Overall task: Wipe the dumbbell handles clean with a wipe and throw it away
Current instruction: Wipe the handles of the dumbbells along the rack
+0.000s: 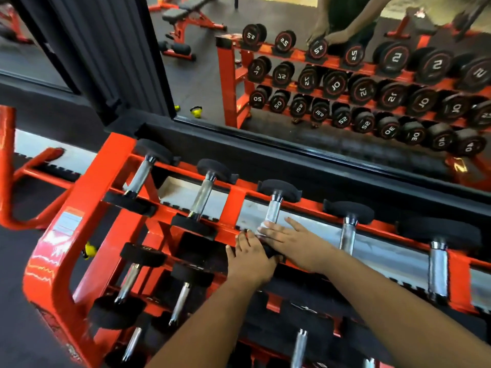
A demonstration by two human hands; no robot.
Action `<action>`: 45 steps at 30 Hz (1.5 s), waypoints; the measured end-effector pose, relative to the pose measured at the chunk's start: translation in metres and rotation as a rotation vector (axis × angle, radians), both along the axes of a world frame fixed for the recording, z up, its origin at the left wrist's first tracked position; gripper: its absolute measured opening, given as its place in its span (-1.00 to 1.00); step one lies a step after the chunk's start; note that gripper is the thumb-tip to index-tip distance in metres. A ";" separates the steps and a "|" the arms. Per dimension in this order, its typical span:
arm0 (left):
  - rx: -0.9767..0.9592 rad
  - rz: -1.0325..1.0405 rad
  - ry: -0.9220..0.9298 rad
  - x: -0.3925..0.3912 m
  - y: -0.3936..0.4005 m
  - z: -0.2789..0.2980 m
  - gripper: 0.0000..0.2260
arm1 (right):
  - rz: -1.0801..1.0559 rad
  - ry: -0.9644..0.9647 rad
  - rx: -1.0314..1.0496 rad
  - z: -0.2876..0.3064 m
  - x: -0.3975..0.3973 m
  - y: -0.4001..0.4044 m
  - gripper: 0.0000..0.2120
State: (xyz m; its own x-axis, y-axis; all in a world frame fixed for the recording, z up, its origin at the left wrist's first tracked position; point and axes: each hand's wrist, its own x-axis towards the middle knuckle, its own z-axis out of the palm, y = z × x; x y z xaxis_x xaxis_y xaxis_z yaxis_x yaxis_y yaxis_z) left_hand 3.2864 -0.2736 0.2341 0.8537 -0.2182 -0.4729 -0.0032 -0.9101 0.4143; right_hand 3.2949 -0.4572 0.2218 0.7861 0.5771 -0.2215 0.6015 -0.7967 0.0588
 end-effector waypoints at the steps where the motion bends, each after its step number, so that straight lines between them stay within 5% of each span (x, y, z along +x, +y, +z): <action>1: -0.003 -0.004 0.003 0.001 0.000 0.000 -0.04 | 0.031 0.000 -0.012 0.001 -0.001 -0.004 -0.26; 8: 0.003 -0.018 0.056 0.002 0.000 0.002 -0.05 | -0.332 -0.117 -0.011 0.014 0.023 0.004 -0.10; 13: 0.000 0.010 0.023 0.000 -0.004 -0.001 -0.05 | 0.052 -0.109 -0.088 0.015 0.016 -0.009 -0.38; 19: -0.010 0.048 0.037 0.001 -0.004 -0.002 -0.03 | -0.067 -0.179 -0.171 0.035 0.050 0.016 -0.45; 22: -0.024 0.050 0.035 0.001 -0.004 -0.004 -0.05 | 0.046 -0.124 -0.069 0.022 0.032 0.019 -0.53; 27: -0.016 0.039 0.009 0.001 -0.003 -0.006 -0.06 | 0.210 -0.003 -0.015 0.015 0.023 -0.014 -0.39; 35: 0.001 0.032 0.016 0.002 -0.003 -0.004 -0.06 | -0.128 -0.194 -0.148 0.018 0.033 0.023 -0.53; 45: 0.002 0.021 0.049 0.003 -0.002 -0.003 -0.05 | -0.282 -0.190 -0.031 0.011 0.026 0.013 -0.31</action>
State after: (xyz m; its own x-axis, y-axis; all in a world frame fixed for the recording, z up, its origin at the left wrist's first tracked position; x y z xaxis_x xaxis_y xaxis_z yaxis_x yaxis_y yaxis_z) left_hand 3.2896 -0.2754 0.2313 0.8341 -0.1992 -0.5144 0.0364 -0.9106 0.4117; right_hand 3.3208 -0.4441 0.2327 0.9425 0.3269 -0.0696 0.3341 -0.9261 0.1755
